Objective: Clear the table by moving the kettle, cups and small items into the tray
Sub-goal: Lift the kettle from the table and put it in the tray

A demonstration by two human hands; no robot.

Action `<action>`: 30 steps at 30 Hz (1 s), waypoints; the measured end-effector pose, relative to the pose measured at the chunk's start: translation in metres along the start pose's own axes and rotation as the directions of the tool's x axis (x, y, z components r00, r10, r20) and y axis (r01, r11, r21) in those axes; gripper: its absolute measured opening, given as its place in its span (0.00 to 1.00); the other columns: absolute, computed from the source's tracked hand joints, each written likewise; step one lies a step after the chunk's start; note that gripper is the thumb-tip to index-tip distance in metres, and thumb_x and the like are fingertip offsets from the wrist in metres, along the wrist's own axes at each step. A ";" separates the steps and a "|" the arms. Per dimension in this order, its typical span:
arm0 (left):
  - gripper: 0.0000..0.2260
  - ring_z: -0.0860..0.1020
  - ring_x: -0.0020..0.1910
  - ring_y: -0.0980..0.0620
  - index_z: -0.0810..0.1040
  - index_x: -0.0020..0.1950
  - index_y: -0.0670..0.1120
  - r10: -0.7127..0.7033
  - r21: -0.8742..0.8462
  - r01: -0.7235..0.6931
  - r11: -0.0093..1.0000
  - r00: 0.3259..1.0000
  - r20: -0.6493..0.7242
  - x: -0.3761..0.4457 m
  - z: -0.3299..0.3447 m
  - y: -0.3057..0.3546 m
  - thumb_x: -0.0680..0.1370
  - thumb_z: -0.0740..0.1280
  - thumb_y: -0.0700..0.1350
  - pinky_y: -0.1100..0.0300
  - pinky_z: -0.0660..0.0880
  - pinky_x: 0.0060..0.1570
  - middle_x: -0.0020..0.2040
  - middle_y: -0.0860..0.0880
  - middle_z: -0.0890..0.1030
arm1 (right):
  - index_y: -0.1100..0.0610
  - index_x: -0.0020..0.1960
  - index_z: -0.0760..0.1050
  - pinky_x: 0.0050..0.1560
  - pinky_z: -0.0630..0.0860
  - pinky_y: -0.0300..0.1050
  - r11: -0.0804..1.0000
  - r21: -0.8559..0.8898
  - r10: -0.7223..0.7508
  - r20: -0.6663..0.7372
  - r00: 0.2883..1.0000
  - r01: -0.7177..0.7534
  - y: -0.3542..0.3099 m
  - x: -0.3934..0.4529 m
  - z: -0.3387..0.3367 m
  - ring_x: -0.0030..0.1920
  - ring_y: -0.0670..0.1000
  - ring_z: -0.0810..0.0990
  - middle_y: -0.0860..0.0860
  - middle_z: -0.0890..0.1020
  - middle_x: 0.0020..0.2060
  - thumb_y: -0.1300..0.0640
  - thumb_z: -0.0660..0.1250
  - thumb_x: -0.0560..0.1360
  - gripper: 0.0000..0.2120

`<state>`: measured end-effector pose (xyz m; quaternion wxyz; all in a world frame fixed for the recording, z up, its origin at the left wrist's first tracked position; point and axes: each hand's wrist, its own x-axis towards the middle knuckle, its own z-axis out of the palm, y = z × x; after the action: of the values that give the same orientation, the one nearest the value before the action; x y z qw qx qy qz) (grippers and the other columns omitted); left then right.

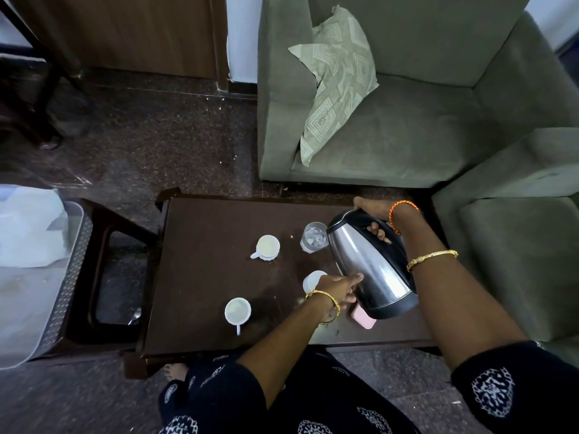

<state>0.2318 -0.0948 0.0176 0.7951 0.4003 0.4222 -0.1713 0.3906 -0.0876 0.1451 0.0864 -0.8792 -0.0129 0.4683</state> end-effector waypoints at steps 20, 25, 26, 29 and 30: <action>0.25 0.80 0.45 0.49 0.71 0.66 0.44 -0.032 0.226 0.036 0.973 0.999 -0.020 0.016 -0.019 -0.005 0.72 0.70 0.52 0.62 0.72 0.36 0.62 0.44 0.79 | 0.61 0.31 0.74 0.24 0.70 0.39 0.944 0.329 0.046 -0.114 0.992 -0.007 0.056 0.036 0.022 0.17 0.52 0.68 0.55 0.72 0.18 0.35 0.61 0.59 0.27; 0.14 0.75 0.32 0.56 0.80 0.55 0.39 -0.009 0.306 0.033 0.952 0.997 -0.078 0.014 -0.038 0.000 0.73 0.69 0.46 0.67 0.71 0.25 0.37 0.49 0.79 | 0.60 0.25 0.72 0.21 0.66 0.37 0.857 0.514 0.064 -0.171 0.983 0.034 0.085 0.019 0.045 0.15 0.52 0.65 0.53 0.70 0.15 0.33 0.63 0.58 0.28; 0.12 0.74 0.31 0.56 0.81 0.51 0.39 0.003 0.316 0.031 0.948 0.995 -0.104 0.014 -0.044 0.002 0.73 0.69 0.46 0.70 0.70 0.21 0.36 0.49 0.79 | 0.59 0.24 0.72 0.20 0.65 0.37 0.846 0.532 0.056 -0.177 0.983 0.048 0.087 0.013 0.050 0.15 0.52 0.65 0.53 0.70 0.15 0.33 0.63 0.58 0.28; 0.09 0.75 0.29 0.56 0.81 0.46 0.41 0.042 0.334 0.017 0.942 0.984 -0.170 0.012 -0.062 0.004 0.74 0.67 0.46 0.73 0.66 0.17 0.35 0.48 0.80 | 0.58 0.25 0.70 0.20 0.63 0.38 0.791 0.600 0.005 -0.200 0.980 0.119 0.089 -0.006 0.071 0.16 0.51 0.64 0.52 0.69 0.15 0.34 0.64 0.59 0.26; 0.08 0.75 0.29 0.56 0.81 0.43 0.43 0.062 0.332 0.008 0.943 0.978 -0.199 0.011 -0.068 0.003 0.74 0.67 0.47 0.71 0.67 0.20 0.35 0.49 0.80 | 0.57 0.24 0.70 0.21 0.63 0.39 0.763 0.631 -0.010 -0.205 0.979 0.140 0.087 -0.012 0.077 0.16 0.51 0.64 0.52 0.69 0.15 0.35 0.64 0.60 0.25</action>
<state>0.2037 -0.0389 -0.0124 0.6708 0.5494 0.4620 -0.1864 0.3152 -0.1639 0.0985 0.4016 -0.8356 0.1210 0.3548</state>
